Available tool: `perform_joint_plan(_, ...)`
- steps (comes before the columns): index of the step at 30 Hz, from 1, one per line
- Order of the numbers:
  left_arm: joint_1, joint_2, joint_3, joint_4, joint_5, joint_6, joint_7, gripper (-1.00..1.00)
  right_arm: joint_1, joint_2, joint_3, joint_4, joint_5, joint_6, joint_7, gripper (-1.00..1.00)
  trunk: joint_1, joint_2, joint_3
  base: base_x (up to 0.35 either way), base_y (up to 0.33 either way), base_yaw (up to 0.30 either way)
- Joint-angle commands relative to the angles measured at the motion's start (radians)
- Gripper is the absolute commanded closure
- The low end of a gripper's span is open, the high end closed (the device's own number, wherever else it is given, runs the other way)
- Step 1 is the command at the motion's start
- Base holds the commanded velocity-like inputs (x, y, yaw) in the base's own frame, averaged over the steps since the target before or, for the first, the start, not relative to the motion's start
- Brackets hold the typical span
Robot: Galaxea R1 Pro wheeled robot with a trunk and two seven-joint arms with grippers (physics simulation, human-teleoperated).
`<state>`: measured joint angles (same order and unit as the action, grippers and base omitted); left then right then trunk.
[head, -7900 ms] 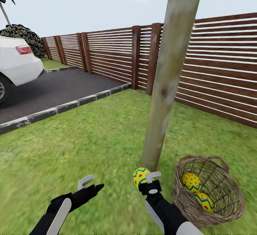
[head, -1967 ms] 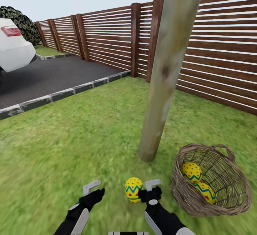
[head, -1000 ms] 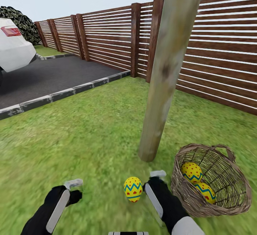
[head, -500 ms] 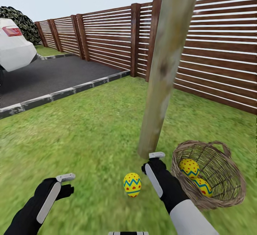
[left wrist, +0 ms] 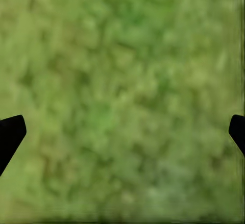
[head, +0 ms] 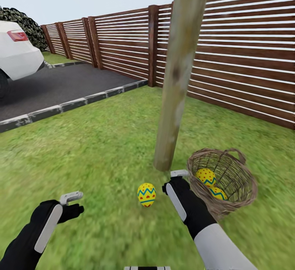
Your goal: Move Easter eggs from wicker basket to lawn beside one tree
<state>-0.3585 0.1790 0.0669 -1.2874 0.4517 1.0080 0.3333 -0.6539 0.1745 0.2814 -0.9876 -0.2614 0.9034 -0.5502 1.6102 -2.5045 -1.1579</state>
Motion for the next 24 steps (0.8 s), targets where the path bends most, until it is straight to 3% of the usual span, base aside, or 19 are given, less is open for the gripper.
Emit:
perform_joint_plan(1, 0.000, 0.000, 0.001, -0.017, 0.010, 0.005, 0.001, -1.00, -0.004, 0.000, 0.002, -0.001, -0.009, 0.002, -0.010, -1.00, -0.001, 0.000, -0.001, -0.311, -0.145, 0.000)
perform_joint_plan(4, -0.001, 0.004, 0.001, -0.035, 0.008, 0.007, -0.010, -1.00, -0.031, 0.000, 0.002, -0.003, -0.006, 0.004, -0.017, -1.00, -0.001, 0.000, -0.001, -0.259, -0.158, 0.000)
perform_joint_plan(13, 0.050, -0.047, 0.012, -0.052, 0.005, 0.000, -0.014, -1.00, -0.029, 0.000, 0.010, 0.048, -0.013, -0.014, -0.018, -1.00, -0.001, 0.000, -0.001, 0.000, 0.000, 0.000)
perform_joint_plan(20, 0.090, -0.086, 0.007, -0.013, -0.027, -0.040, -0.006, -1.00, -0.027, 0.000, 0.011, 0.087, -0.011, -0.012, -0.026, -1.00, -0.001, 0.000, -0.001, 0.000, 0.000, 0.000)
perform_joint_plan(24, 0.110, -0.109, 0.001, 0.001, -0.047, -0.062, -0.006, -1.00, -0.027, 0.000, 0.011, 0.102, -0.012, -0.012, -0.028, -1.00, -0.003, 0.001, 0.015, 0.000, 0.000, 0.000)
